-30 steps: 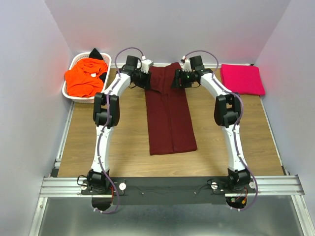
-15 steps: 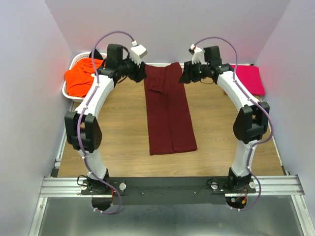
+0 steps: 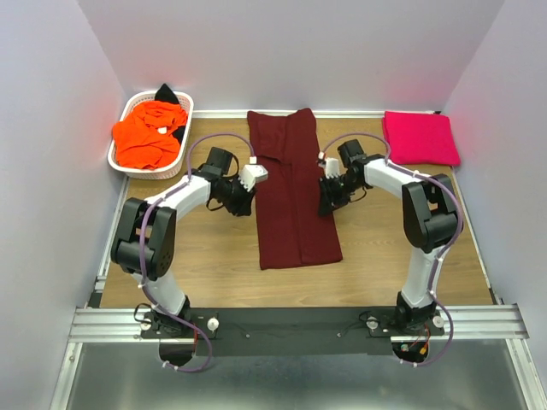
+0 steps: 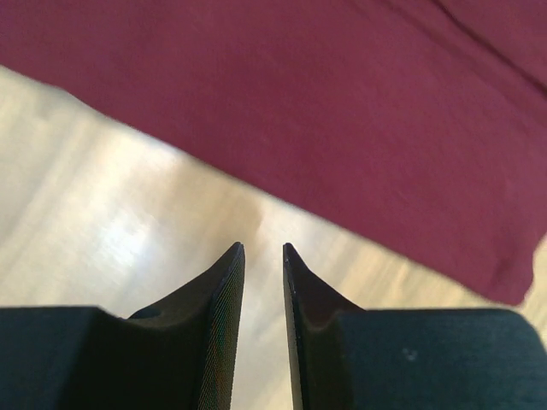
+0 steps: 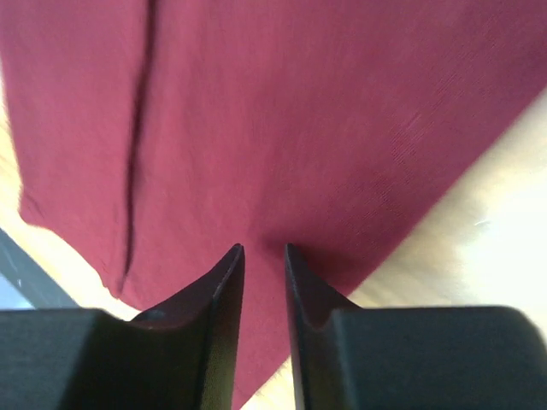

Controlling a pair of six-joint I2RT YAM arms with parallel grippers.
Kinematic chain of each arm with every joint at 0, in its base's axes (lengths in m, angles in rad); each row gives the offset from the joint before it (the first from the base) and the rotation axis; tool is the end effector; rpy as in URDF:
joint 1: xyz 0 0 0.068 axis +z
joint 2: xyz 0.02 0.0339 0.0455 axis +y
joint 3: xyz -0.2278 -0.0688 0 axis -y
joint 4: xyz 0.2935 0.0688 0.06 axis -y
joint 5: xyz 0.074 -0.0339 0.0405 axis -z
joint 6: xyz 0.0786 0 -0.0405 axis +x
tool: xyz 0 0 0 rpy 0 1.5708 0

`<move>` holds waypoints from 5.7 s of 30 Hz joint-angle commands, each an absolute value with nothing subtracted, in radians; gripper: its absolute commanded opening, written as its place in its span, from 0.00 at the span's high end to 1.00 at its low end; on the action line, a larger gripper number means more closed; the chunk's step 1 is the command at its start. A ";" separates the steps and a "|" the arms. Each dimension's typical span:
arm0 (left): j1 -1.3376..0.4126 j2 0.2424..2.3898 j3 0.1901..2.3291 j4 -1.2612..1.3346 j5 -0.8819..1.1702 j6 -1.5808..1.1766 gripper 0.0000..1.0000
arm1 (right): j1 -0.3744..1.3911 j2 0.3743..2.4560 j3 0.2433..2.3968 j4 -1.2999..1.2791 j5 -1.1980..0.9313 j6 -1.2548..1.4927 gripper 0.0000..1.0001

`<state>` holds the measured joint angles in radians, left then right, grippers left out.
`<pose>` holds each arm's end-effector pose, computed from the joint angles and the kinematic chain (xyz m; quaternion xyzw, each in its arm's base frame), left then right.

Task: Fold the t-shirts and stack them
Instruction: Fold the tshirt

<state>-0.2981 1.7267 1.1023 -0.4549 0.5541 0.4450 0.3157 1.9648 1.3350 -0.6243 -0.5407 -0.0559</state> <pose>0.3655 -0.1556 0.0915 0.4007 0.8451 -0.2474 0.2528 0.3905 0.1701 0.0651 -0.2172 0.9275 0.2812 0.1165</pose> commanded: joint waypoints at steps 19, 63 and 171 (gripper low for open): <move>-0.394 1.122 0.738 -0.560 0.545 1.142 0.30 | 0.399 1.522 1.132 -0.660 -0.598 -0.371 0.27; -0.597 0.942 0.492 -0.568 0.552 1.408 0.27 | 0.658 1.107 0.608 -0.621 -0.577 -1.137 0.12; -0.373 1.825 1.403 -0.640 0.445 1.397 1.00 | 0.354 1.824 1.310 -0.515 -0.520 -1.163 1.00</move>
<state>-0.3973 1.7683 1.3140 -0.6266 0.4461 1.3548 0.3817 1.7657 1.2369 -0.5175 -0.4858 -1.1191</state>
